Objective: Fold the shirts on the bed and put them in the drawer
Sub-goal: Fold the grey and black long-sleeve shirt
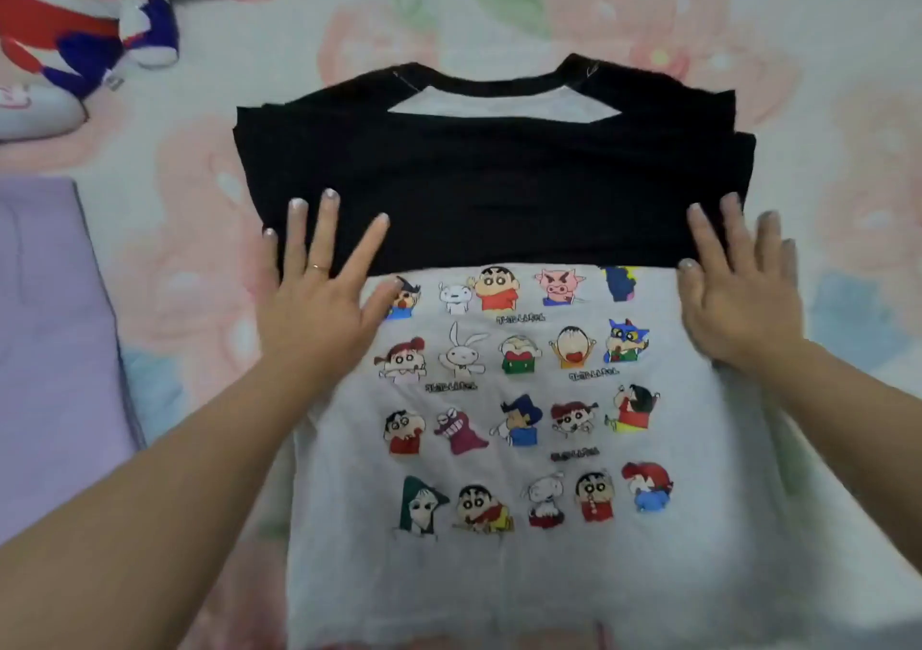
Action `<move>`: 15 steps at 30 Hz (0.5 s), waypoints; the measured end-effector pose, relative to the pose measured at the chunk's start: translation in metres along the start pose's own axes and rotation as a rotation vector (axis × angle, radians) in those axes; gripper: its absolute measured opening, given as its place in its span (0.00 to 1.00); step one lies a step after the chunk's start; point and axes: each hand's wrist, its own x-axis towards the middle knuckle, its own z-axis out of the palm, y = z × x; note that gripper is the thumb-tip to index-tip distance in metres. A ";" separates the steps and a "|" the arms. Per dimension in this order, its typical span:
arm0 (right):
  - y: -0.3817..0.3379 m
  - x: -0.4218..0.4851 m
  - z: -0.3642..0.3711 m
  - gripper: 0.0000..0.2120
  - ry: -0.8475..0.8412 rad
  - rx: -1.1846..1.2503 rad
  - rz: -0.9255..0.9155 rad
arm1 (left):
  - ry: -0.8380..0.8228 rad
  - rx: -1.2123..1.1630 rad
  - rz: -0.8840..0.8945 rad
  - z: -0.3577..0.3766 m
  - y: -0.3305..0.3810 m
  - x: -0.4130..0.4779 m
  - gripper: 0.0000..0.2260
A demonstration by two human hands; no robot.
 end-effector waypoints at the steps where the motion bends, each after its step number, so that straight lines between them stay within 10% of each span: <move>1: 0.008 -0.014 -0.004 0.29 0.040 0.009 0.042 | 0.034 -0.033 -0.030 -0.003 -0.004 -0.014 0.26; 8: -0.100 -0.137 0.020 0.26 -0.013 0.131 -0.439 | -0.074 -0.102 0.200 0.006 0.096 -0.125 0.24; 15: 0.014 -0.149 0.018 0.31 -0.129 0.047 0.110 | -0.174 -0.150 -0.400 0.000 -0.016 -0.144 0.32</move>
